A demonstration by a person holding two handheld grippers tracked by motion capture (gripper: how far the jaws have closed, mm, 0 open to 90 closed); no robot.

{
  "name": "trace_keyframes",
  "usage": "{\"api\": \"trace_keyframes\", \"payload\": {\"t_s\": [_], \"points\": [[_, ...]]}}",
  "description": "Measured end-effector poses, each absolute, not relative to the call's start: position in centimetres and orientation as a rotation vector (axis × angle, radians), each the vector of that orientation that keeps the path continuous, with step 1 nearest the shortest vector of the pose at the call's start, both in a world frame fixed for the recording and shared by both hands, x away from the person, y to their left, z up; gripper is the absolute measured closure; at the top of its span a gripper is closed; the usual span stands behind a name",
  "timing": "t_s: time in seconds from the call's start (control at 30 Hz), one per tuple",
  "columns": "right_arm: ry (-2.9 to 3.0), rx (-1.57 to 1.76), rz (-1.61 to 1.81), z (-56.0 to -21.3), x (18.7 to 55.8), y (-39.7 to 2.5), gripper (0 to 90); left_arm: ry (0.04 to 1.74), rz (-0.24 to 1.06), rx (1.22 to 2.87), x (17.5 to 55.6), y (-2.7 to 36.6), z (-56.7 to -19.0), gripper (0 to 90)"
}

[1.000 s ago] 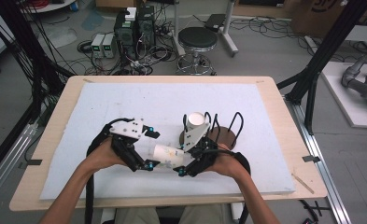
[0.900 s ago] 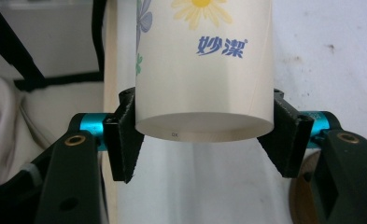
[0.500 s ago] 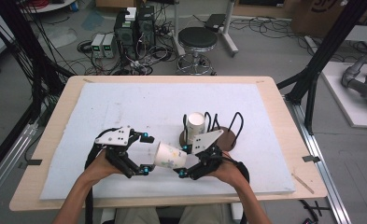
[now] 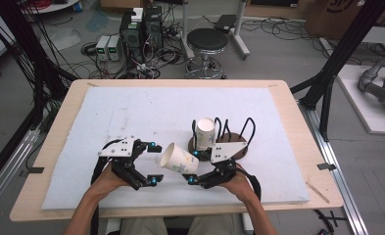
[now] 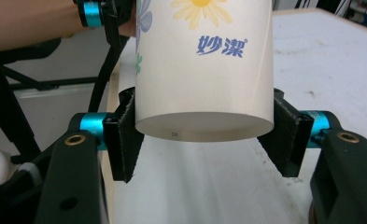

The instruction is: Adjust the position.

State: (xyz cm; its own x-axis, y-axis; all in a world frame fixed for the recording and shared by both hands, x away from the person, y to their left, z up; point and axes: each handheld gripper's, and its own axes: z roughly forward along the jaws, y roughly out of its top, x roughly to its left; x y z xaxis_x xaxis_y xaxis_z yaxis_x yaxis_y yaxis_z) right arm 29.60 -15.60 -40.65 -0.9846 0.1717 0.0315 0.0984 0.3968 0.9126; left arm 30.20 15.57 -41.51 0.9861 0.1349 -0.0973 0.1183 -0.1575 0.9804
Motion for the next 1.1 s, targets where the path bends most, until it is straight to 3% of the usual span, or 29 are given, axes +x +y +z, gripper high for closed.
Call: {"api": "trace_keyframes", "payload": {"t_s": [0.8, 0.9, 1.03, 1.1], "points": [[2.479, 0.163, 1.814, -41.6, 29.3, -15.6, 37.3, 0.087, -0.042, 1.704, 31.0, 11.2, -39.9, 6.3], [2.482, 0.15, 1.817, -41.6, 29.2, -15.4, 37.4, 0.07, -0.048, 1.695, 31.0, 11.0, -39.8, 11.7], [2.487, 0.136, 1.803, -41.7, 29.2, -15.3, 37.4, 0.033, -0.053, 1.69, 30.9, 11.3, -39.6, 25.8], [2.487, 0.132, 1.8, -41.7, 29.2, -15.2, 37.4, 0.03, -0.046, 1.69, 30.9, 11.4, -39.6, 27.3]]}}
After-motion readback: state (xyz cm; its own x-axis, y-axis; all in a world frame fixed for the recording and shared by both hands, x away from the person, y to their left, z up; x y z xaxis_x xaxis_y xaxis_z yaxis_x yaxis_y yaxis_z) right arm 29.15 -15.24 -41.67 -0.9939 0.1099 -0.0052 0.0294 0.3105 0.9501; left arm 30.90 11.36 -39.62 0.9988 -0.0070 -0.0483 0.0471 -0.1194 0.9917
